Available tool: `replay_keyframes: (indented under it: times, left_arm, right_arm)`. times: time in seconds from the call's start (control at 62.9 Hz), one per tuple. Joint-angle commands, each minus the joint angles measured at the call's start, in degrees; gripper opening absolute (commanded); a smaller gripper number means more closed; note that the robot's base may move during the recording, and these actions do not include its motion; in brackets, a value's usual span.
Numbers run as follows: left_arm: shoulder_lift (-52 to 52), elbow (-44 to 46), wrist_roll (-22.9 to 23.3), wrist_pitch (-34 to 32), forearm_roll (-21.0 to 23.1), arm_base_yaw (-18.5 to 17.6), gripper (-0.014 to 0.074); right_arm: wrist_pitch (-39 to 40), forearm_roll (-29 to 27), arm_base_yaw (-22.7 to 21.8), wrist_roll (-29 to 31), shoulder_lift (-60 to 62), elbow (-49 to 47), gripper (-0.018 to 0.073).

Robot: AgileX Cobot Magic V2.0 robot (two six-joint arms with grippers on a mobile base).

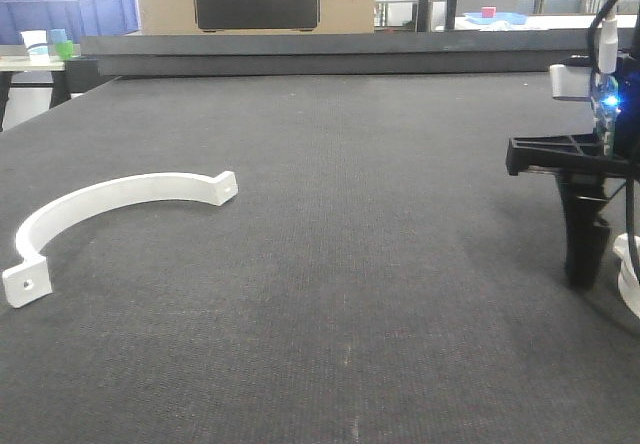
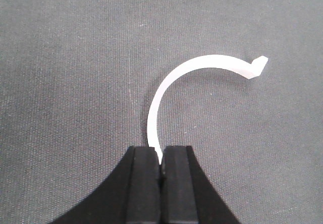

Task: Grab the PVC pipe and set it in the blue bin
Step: 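Lower the right gripper onto the nearer white half-ring clamp and grasp it, then lower the left gripper onto the other white half-ring clamp and grasp it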

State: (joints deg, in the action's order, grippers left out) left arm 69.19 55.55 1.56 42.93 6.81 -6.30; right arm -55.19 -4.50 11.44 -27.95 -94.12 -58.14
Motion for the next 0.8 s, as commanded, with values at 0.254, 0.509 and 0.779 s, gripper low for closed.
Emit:
replay_keyframes:
  times: [0.254, 0.509, 0.779]
  left_arm:
    - [-0.1, -0.1, -0.1, -0.1, 0.3, -0.4, -0.0111]
    - [-0.1, -0.1, -0.1, 0.0, 0.3, -0.4, -0.0111]
    - [-0.1, -0.1, -0.1, -0.7, 2.0, -0.4, -0.0111]
  right_arm:
    - [0.8, 1.1, 0.1, -0.1, 0.0, 0.3, -0.0169]
    - [-0.3, 1.5, 0.1, 0.8, 2.2, -0.3, -0.0169]
    - [0.1, 1.5, 0.1, 5.9, 14.6, -3.4, -0.0169]
